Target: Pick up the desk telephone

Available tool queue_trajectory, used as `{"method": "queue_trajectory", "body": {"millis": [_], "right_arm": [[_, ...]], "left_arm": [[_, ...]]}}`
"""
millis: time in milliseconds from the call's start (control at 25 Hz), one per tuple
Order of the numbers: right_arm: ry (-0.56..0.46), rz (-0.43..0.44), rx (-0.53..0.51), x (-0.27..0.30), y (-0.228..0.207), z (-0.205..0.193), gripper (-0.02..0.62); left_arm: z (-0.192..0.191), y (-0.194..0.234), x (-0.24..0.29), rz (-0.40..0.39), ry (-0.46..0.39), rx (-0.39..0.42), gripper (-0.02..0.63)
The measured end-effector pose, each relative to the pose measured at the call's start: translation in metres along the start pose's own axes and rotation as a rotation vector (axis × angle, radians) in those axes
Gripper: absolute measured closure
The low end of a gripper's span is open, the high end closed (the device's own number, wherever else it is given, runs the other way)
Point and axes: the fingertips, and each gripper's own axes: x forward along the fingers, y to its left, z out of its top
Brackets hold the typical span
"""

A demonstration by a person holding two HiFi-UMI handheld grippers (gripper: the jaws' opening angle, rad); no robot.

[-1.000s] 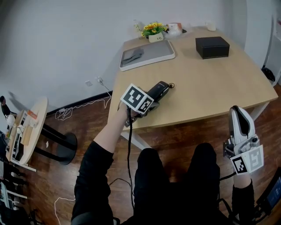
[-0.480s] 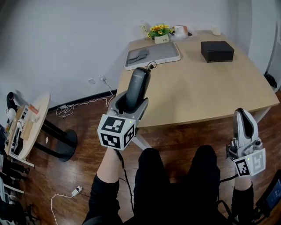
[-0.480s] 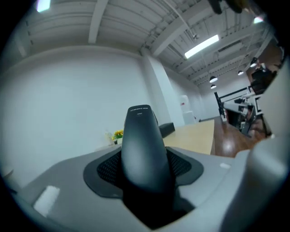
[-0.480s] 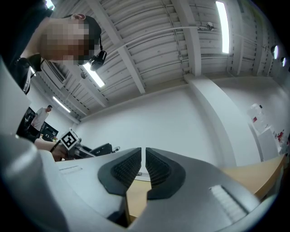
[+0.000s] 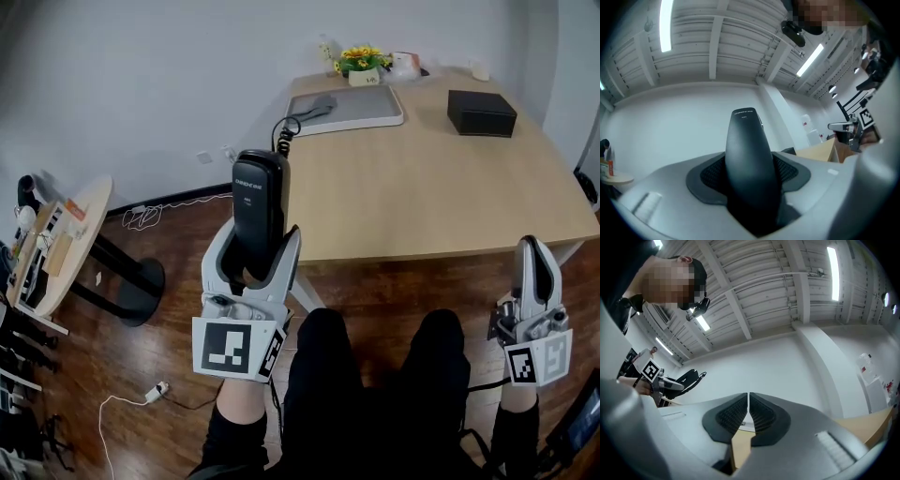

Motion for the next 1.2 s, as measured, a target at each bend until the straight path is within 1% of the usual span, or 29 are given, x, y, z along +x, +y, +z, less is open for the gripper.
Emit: {"method": "queue_trajectory", "body": {"millis": [240, 440, 560, 760, 1200], "right_arm": [[-0.043, -0.010, -0.036, -0.001, 0.004, 0.015, 0.595], [-0.038, -0.008, -0.059, 0.000, 0.006, 0.020, 0.595], [-0.036, -0.008, -0.060, 0.000, 0.006, 0.023, 0.595], [-0.039, -0.007, -0.057, 0.000, 0.005, 0.022, 0.595], [-0.035, 0.004, -0.061, 0.001, 0.009, 0.020, 0.595]], "left_arm": [[-0.013, -0.016, 0.004, 0.000, -0.022, -0.011, 0.339], [-0.030, -0.026, 0.011, -0.019, 0.001, -0.035, 0.339], [-0.031, -0.026, 0.011, -0.021, 0.005, -0.042, 0.339], [-0.030, -0.026, 0.012, -0.012, 0.008, -0.025, 0.339], [-0.029, -0.025, 0.011, -0.008, -0.003, -0.023, 0.339]]}}
